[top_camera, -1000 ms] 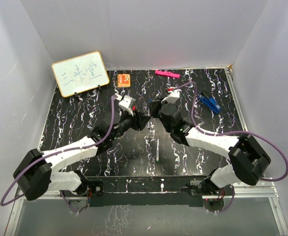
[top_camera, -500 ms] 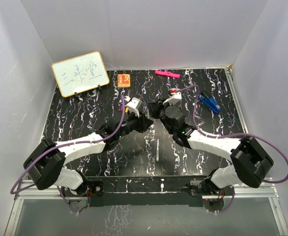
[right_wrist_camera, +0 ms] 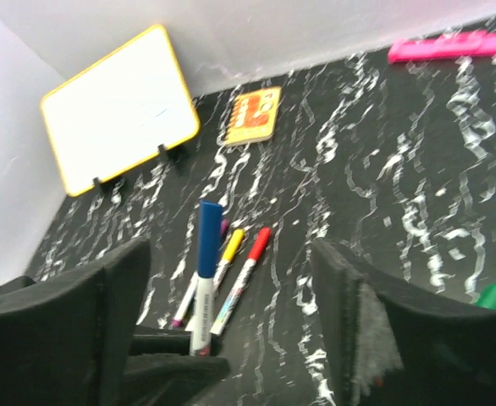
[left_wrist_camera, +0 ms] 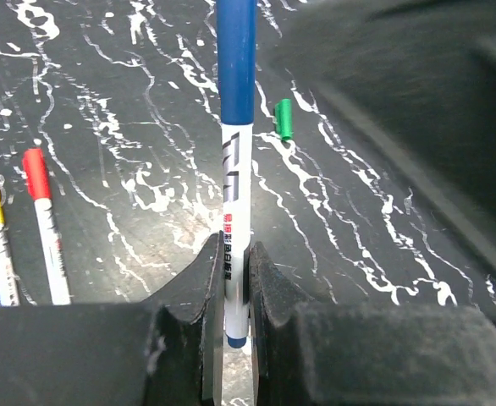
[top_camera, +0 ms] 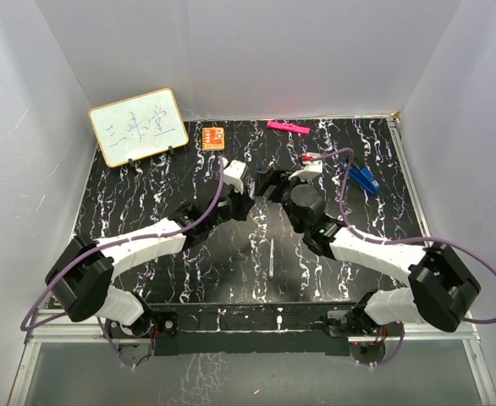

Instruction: Insert the pens into the pen caps

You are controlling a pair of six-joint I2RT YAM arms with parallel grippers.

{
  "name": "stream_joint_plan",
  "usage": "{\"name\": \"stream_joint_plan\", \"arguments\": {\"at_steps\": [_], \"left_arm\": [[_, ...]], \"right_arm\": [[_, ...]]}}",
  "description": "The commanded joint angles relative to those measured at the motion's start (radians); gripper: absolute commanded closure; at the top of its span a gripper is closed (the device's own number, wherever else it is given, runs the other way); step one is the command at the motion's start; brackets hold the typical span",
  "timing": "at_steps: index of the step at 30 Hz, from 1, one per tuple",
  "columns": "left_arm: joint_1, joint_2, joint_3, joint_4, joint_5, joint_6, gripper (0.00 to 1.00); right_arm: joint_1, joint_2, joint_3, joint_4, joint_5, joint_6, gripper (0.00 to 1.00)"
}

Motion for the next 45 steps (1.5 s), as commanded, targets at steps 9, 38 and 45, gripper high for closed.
{"name": "stream_joint_plan", "arguments": {"at_steps": [9,38,45], "left_arm": [[0.056,0.198,0.191,-0.343,-0.068,0.025,1.00],[0.131,0.470,0.378,-0.489,-0.110,0.016,0.87],[0.131,0.480,0.384,-0.519,-0.124,0.013,0.72]], "right_arm": [[0.000,-0.092,0.037,-0.053,0.368,-0.153,0.02],[-0.009,-0.104,-0.016,-0.032,0.341,-0.316,0.02],[-0.008,-0.082,-0.017,-0.030,0.373,-0.324,0.02]]}}
